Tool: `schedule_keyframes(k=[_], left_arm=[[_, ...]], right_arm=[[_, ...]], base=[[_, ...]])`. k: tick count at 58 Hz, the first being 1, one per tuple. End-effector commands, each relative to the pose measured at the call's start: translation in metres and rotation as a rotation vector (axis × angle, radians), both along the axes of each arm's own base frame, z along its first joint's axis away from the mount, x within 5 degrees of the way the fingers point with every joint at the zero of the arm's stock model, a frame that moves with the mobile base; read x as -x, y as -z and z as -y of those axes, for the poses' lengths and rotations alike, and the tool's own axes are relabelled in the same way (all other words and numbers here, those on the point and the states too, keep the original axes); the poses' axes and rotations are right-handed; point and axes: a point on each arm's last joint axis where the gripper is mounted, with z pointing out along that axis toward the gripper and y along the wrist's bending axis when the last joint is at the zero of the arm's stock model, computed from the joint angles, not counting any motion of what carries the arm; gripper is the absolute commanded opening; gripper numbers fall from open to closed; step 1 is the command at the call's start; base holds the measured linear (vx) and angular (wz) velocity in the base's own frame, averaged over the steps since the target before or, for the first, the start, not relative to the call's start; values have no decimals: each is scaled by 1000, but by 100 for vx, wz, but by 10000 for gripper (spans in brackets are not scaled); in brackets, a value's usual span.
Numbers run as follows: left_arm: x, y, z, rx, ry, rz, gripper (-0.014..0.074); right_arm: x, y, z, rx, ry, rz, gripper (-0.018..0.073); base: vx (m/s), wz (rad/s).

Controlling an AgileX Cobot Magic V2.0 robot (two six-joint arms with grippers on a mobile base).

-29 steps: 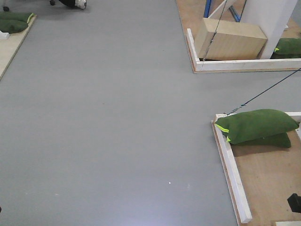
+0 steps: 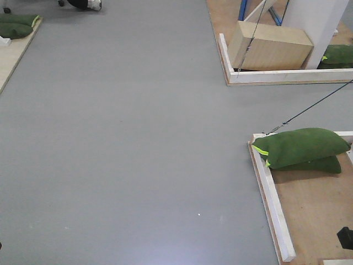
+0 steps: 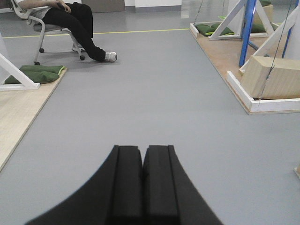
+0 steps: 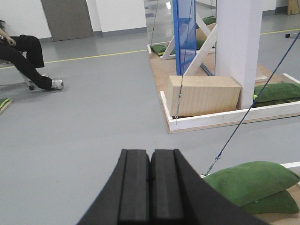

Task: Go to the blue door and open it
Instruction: 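Drive the base forward past the wooden box platform toward the blue door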

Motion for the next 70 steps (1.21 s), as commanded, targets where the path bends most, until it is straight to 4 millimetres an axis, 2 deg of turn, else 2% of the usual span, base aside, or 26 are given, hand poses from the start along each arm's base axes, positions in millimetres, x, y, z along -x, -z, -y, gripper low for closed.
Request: schedule_keyframes(k=[1, 35, 70], left_arm=[[1, -18, 1, 4, 8, 130, 73], [1, -17, 1, 4, 7, 125, 73], [1, -17, 1, 4, 7, 125, 73]], right_arm=[[0, -8, -1, 11, -10, 96, 1], [0, -6, -3, 9, -55, 79, 1], [0, -6, -4, 9, -60, 80, 1]], base=[[0, 0], [4, 1], [17, -7]])
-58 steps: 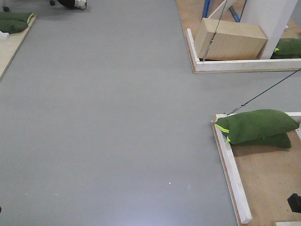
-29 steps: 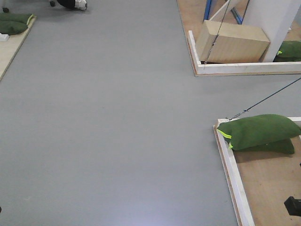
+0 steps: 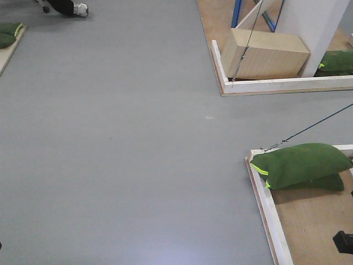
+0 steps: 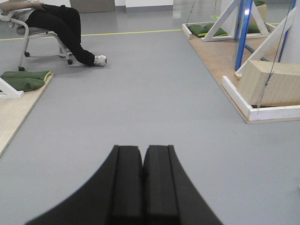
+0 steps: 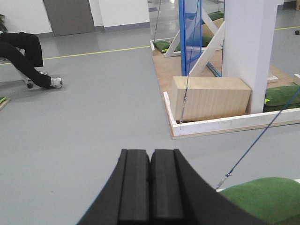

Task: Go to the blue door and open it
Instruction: 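Drive the base forward past the wooden box platform toward the blue door, then turn the base toward the blue door frame and approach it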

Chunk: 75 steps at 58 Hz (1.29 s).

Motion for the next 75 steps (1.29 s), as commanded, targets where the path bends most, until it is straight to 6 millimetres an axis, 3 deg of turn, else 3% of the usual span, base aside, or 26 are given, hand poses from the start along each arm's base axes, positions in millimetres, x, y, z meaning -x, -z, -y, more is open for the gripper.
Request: schedule_keyframes(k=[1, 15, 75], left_arm=[[1, -17, 1, 4, 8, 126, 73], [1, -17, 1, 4, 8, 126, 73], [1, -17, 1, 4, 8, 126, 73]], right_arm=[[0, -7, -1, 6, -6, 94, 1], [0, -7, 4, 10, 81, 96, 1], [0, -7, 4, 10, 81, 93, 1]], base=[[20, 2], [24, 8], [39, 3]])
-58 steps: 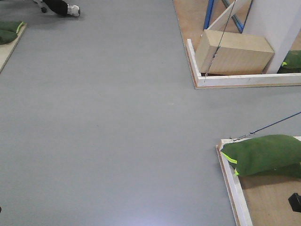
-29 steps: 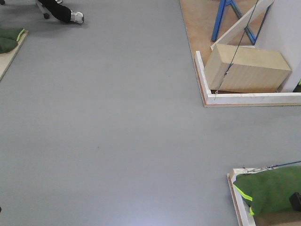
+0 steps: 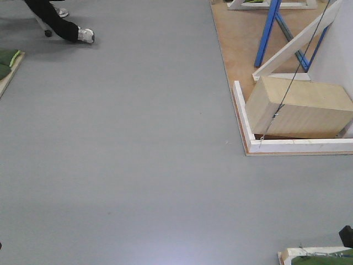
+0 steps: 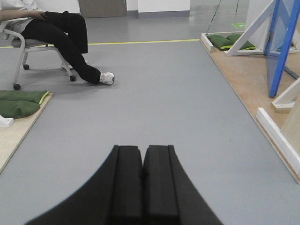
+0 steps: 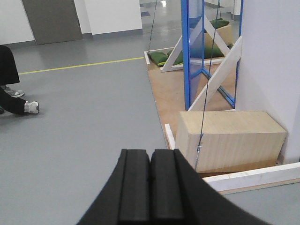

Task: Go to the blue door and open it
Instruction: 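Turn the base toward the blue door frame and approach it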

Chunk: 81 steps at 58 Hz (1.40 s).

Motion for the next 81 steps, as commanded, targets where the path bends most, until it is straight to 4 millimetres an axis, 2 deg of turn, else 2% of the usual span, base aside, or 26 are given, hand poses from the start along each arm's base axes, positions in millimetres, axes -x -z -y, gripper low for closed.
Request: schedule_keyframes(k=[1, 81], left_arm=[[1, -17, 1, 4, 8, 126, 73], [1, -17, 1, 4, 8, 126, 73]], right_arm=[[0, -8, -1, 14, -5, 94, 1], [0, -8, -1, 14, -5, 95, 1]], base=[[45, 0], [44, 0]])
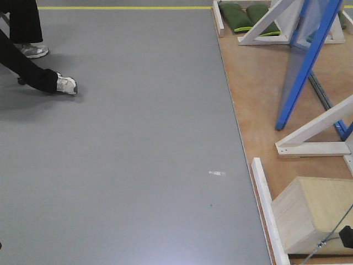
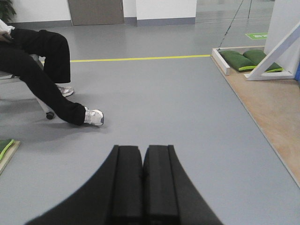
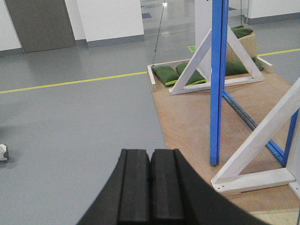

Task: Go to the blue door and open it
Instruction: 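Turn the base toward the blue door frame and approach it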

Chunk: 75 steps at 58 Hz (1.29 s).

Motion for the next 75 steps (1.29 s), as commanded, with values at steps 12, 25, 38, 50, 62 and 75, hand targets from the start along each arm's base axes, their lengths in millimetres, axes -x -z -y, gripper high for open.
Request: schedule_keyframes(k=[12, 25, 38, 50, 62, 75], left_arm=[[1, -17, 1, 4, 8, 126, 73], [1, -17, 1, 4, 8, 126, 73], [1, -18, 1, 4, 8, 128, 73], [1, -18, 1, 4, 8, 128, 73], [1, -18, 1, 4, 8, 128, 73], [1, -18, 1, 4, 8, 128, 73]], right_arm=[[0, -8, -1, 14, -6, 98, 1], [0, -8, -1, 14, -6, 98, 1], [0, -8, -1, 14, -6, 98, 1], [0, -8, -1, 14, -6, 98, 1], [0, -8, -1, 14, -6, 97, 1], [0, -8, -1, 14, -6, 97, 1]], base=[[44, 0], [44, 5], [40, 0], [37, -2], [35, -2], [33, -2]])
